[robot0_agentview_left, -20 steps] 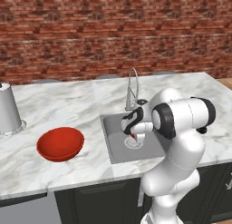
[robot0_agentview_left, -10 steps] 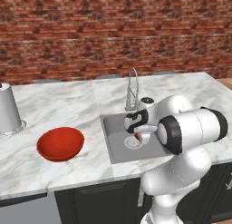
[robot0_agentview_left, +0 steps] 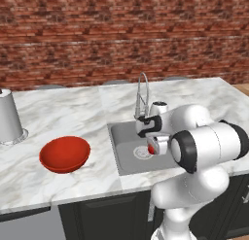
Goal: Remove the tomato and eggplant from the sink. Then move the bowl and cup from the counter to the sink for washing.
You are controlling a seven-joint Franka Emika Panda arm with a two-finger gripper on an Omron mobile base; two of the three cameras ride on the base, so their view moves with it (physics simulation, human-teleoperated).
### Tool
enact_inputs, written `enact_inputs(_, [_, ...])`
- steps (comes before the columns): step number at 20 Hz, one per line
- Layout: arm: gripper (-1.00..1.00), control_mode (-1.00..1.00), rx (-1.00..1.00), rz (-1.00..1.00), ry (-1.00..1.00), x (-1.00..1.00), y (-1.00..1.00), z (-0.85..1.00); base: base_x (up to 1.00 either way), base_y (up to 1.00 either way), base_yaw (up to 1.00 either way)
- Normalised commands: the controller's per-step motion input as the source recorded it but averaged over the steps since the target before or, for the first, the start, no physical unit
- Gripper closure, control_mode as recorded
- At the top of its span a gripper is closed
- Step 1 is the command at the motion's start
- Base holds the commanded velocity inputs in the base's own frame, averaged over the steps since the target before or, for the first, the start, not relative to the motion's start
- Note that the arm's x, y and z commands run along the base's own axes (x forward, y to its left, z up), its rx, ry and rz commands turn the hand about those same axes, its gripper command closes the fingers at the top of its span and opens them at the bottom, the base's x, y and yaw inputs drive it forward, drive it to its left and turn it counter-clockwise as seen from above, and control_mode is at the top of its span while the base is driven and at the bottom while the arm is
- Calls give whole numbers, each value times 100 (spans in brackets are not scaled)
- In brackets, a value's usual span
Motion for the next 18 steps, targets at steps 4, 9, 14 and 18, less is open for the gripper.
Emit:
enact_inputs(4, [100, -100, 0, 17, 38, -27, -4, 6, 0, 0, 0])
enact_inputs(9, [100, -100, 0, 17, 36, -29, -8, 12, 0, 0, 0])
enact_inputs(14, [100, -100, 0, 18, 23, -35, -14, 14, 0, 0, 0])
enact_inputs(18, [100, -100, 0, 21, 9, -36, -21, 13, 0, 0, 0])
